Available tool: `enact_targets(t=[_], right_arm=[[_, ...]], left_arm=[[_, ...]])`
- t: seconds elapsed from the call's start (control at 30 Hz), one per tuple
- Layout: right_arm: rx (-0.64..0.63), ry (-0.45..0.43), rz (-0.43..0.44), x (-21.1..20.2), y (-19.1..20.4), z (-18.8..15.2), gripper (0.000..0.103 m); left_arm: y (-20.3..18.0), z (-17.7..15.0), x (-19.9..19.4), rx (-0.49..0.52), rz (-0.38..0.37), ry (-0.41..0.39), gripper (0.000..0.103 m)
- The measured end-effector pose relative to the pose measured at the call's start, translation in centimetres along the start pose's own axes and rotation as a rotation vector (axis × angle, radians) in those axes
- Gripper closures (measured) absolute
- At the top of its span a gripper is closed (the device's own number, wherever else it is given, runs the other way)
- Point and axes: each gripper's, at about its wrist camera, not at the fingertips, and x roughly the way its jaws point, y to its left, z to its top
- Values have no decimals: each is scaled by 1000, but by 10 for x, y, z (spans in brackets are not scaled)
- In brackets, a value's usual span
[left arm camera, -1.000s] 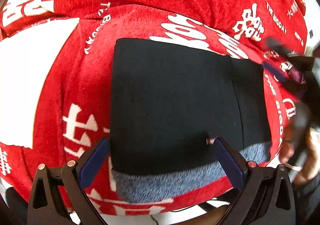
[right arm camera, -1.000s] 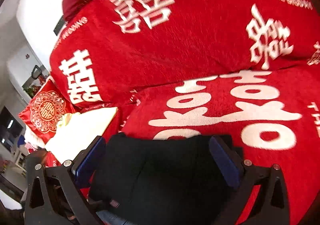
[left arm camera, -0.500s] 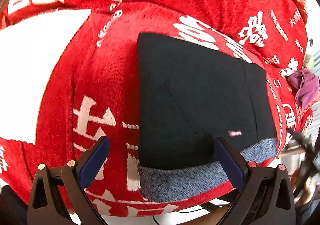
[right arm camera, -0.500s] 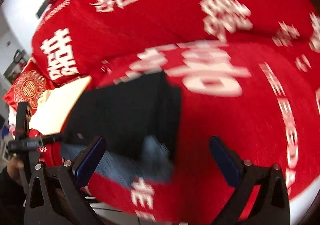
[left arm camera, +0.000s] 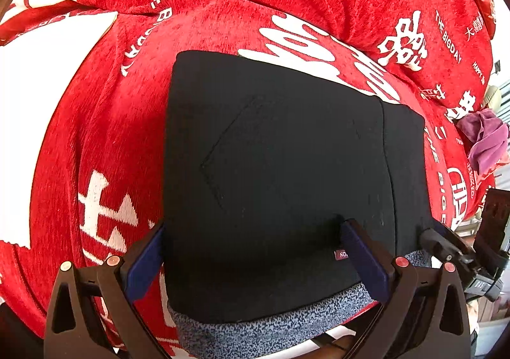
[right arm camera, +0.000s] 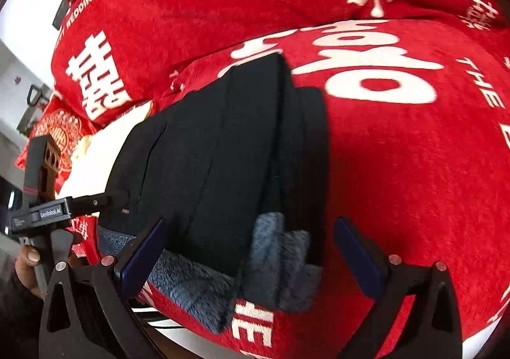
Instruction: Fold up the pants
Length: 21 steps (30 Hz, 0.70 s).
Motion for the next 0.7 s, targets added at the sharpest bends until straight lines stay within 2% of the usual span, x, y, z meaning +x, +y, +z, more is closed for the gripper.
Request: enact_targets(t=[0.27,0.57,0.7], right_arm=[[33,31,29,15,-3,2,0],[-34,21,24,24,-1,3,0],[-44,6,23,23,-1,1,0]], left_arm=[[1,6,8,27,-10,-24,0],[16,7,17,47,-141,-37,0],[14,6,17,53,-144,-55,0]])
